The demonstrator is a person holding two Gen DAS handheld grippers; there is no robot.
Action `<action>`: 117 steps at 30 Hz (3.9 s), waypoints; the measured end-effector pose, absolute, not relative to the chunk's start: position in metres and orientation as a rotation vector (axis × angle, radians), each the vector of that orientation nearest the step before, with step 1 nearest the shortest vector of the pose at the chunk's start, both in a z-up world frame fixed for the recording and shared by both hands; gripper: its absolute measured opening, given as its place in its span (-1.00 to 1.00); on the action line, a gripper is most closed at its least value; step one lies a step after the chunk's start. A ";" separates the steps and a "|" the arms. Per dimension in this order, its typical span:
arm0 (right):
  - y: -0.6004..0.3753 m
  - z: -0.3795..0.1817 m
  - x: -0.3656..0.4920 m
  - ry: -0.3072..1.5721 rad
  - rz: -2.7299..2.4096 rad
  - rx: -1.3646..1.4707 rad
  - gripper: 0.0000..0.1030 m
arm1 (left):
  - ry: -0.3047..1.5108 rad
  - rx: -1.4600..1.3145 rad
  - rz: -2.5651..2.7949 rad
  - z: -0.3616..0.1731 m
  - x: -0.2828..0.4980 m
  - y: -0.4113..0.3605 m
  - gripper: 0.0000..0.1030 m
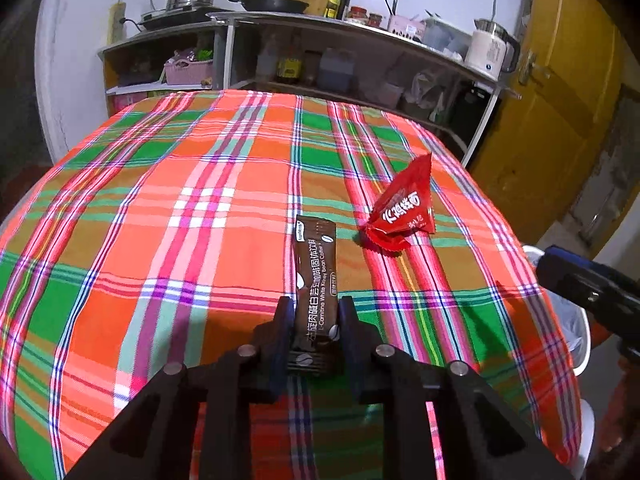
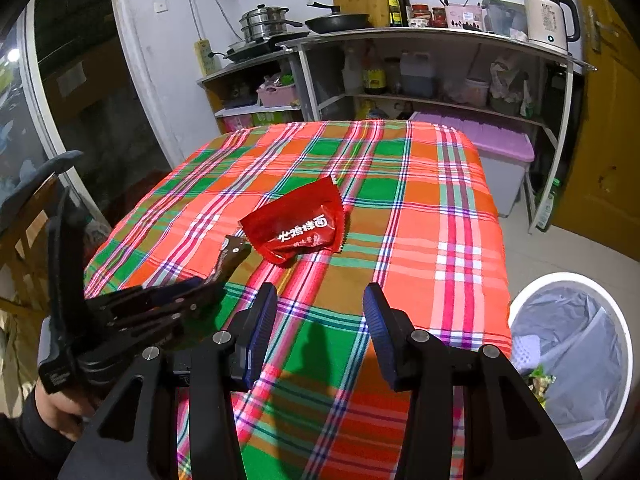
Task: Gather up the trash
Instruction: 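Grasp the brown chocolate bar with the left tool while the right tool grasps the red wrapper, then carry the brown bar and red wrapper over the bin with both tools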
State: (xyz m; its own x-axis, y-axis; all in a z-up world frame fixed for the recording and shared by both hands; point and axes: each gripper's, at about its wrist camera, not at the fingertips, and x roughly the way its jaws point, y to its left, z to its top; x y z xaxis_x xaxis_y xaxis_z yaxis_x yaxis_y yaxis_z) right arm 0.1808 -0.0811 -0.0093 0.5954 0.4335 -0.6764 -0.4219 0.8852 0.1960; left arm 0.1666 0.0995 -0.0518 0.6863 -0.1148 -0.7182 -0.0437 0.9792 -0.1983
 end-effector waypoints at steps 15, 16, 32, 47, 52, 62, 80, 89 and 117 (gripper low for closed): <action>-0.013 -0.022 0.207 0.813 0.503 -0.030 0.02 | 0.709 -0.298 -0.034 -0.037 0.137 0.148 -0.55; -0.008 -0.023 0.209 0.815 0.500 -0.030 0.02 | 0.705 -0.304 -0.033 -0.037 0.136 0.152 -0.55; 0.012 -0.035 0.245 0.833 0.315 0.002 0.02 | 0.711 -0.339 -0.072 -0.046 0.136 0.165 -0.55; -0.017 -0.052 0.273 0.946 0.350 0.139 0.03 | 0.719 -0.320 -0.077 -0.046 0.138 0.157 -0.55; -0.014 -0.053 0.279 0.935 0.344 0.144 0.03 | 0.728 -0.323 -0.080 -0.049 0.140 0.156 -0.55; -0.024 -0.058 0.289 0.938 0.311 0.169 -0.53 | 0.734 -0.317 -0.088 -0.051 0.142 0.154 -0.55; -0.056 -0.028 0.225 0.861 0.418 0.117 -0.63 | 0.717 -0.263 -0.123 -0.032 0.127 0.118 -0.55; -0.099 -0.007 0.185 0.807 0.418 0.144 -0.63 | 0.685 -0.223 -0.172 -0.009 0.112 0.081 -0.55; -0.229 0.004 0.137 0.720 0.248 0.243 -0.63 | 0.668 -0.089 -0.374 0.018 0.133 -0.051 -0.55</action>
